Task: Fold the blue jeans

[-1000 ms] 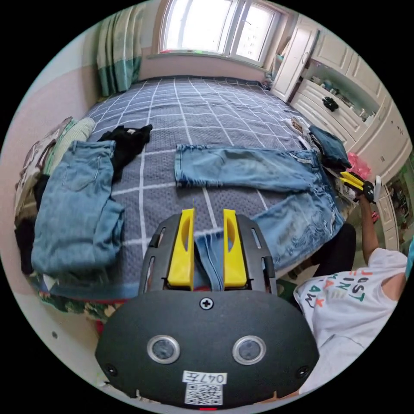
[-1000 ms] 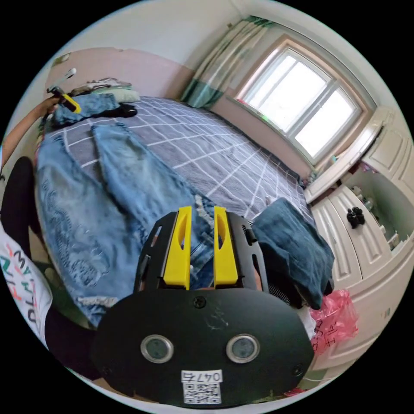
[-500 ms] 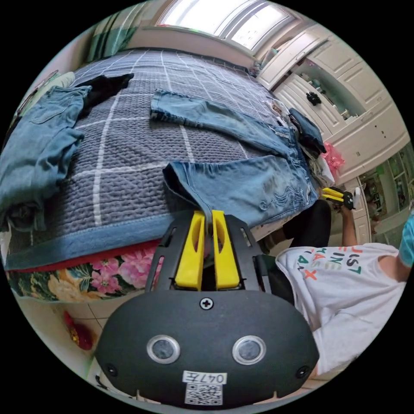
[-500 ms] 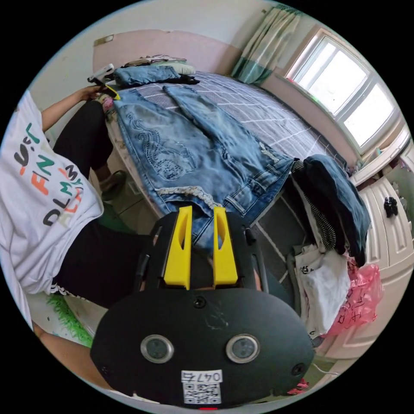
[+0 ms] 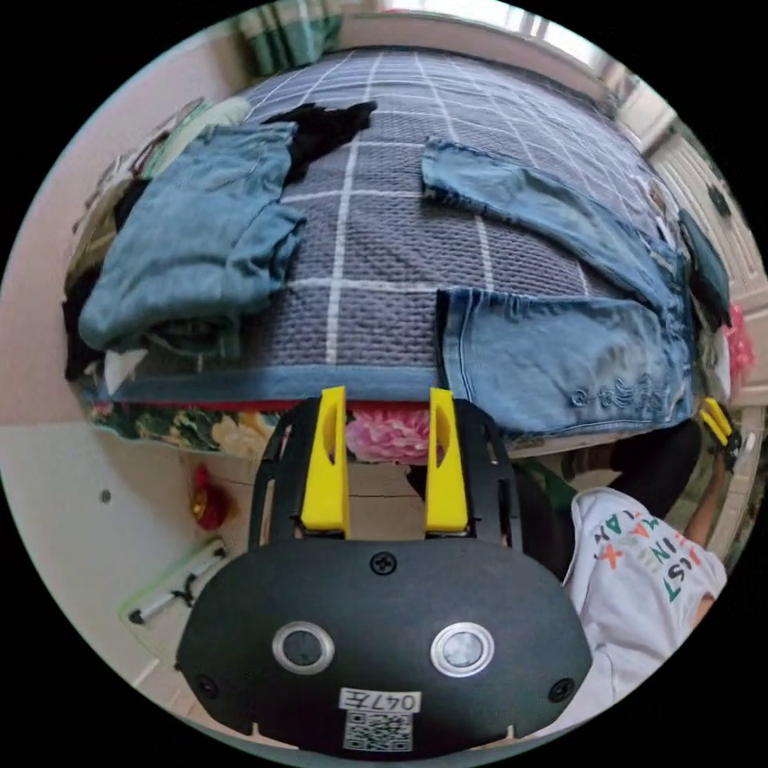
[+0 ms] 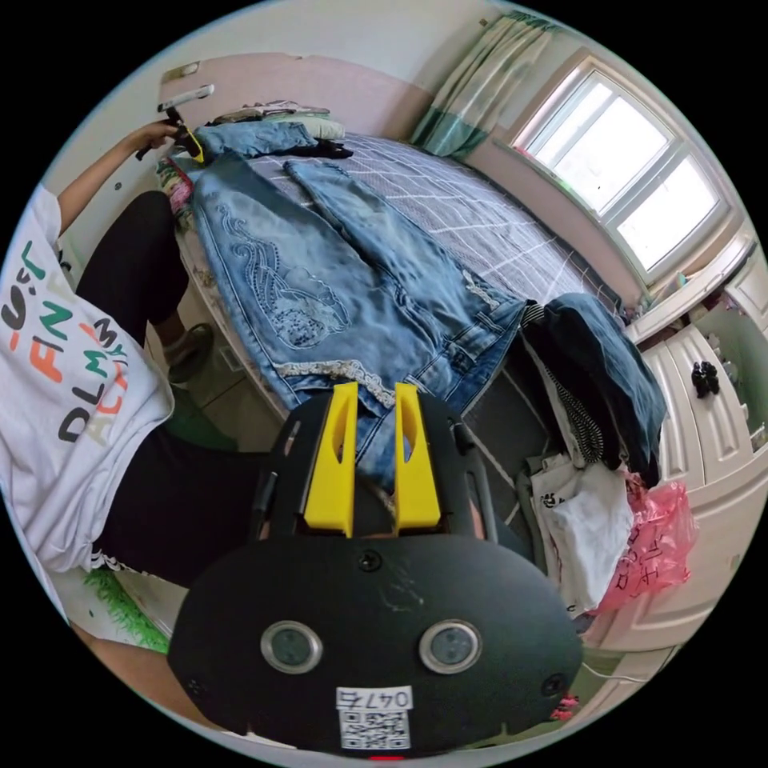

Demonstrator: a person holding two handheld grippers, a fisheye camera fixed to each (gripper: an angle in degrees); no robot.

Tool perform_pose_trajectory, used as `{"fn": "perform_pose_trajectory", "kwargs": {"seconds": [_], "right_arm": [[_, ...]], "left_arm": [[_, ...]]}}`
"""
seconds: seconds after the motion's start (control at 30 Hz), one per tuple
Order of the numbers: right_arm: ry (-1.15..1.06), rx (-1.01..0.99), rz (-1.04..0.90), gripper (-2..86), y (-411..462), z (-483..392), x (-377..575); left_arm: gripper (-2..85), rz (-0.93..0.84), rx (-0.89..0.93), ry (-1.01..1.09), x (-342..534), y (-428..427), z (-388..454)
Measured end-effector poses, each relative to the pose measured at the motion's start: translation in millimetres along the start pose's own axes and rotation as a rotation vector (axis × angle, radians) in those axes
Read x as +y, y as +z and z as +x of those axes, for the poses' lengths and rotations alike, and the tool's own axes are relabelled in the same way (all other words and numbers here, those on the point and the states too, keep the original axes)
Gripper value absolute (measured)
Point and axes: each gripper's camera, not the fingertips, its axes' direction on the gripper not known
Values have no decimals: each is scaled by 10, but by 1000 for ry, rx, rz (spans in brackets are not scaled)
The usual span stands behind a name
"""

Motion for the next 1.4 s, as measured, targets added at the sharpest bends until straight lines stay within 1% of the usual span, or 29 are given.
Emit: {"fn": "perform_pose_trajectory", "kwargs": {"seconds": [0.03, 0.1, 0.17, 0.23, 0.3, 0.37, 0.43, 0.5, 0.6, 0.67, 0.77, 0.83, 0.9, 0.93, 1.0, 1.1, 1.17, 1.27, 1.33, 1.4], "right_arm": [[-15, -4, -15, 45, 28, -39, 10], [-54, -11, -28, 47, 56, -116, 19], [-116, -16, -31, 49, 98, -240, 9], [-151, -15, -56, 54, 175, -317, -11], [-183, -11, -101, 62, 281, -377, -22], [-204, -27, -158, 71, 396, -421, -5], [-199, -49, -183, 71, 437, -446, 18], [-208, -42, -193, 69, 455, -498, 44], [-287, 85, -234, 65, 539, -652, 59], [-376, 146, -267, 56, 675, -775, 30], [-439, 180, -278, 24, 811, -859, -39], [-452, 178, -266, 13, 802, -861, -81], [-421, 153, -253, 8, 735, -810, -126], [-388, 137, -238, 7, 671, -764, -147], [-345, 84, -236, 5, 572, -705, -166], [-307, 41, -232, 4, 387, -697, -179], [-308, -29, -228, 4, 238, -770, -196], [-342, -111, -243, 4, 120, -924, -203], [-347, -122, -241, 4, 84, -975, -204], [-338, -100, -233, 4, 65, -956, -215]], "left_arm": [[146, 8, 47, -8, 32, 13, -54], [147, 80, 288, 34, 183, -23, -148], [153, 97, 391, 90, 264, -39, -130], [159, 67, 383, 121, 288, -4, -84], [164, 17, 335, 144, 263, 86, -28], [159, -14, 343, 154, 240, 156, -2], [146, -23, 351, 156, 236, 190, 21], [98, -17, 286, 153, 259, 159, 62], [29, 4, 271, 194, 298, 66, 146], [18, 8, 237, 206, 323, 10, 178], [9, 43, 247, 195, 379, -160, 154], [6, 93, 310, 182, 418, -304, 91], [3, 180, 430, 144, 463, -510, -63], [2, 204, 462, 129, 472, -557, -114], [0, 279, 611, 60, 495, -688, -333], [-1, 346, 759, 12, 524, -798, -519], [-1, 367, 741, -7, 560, -897, -565], [0, 368, 618, -13, 633, -1093, -542], [0, 371, 541, 11, 660, -1205, -461], [0, 368, 424, 35, 629, -1309, -307]]}}
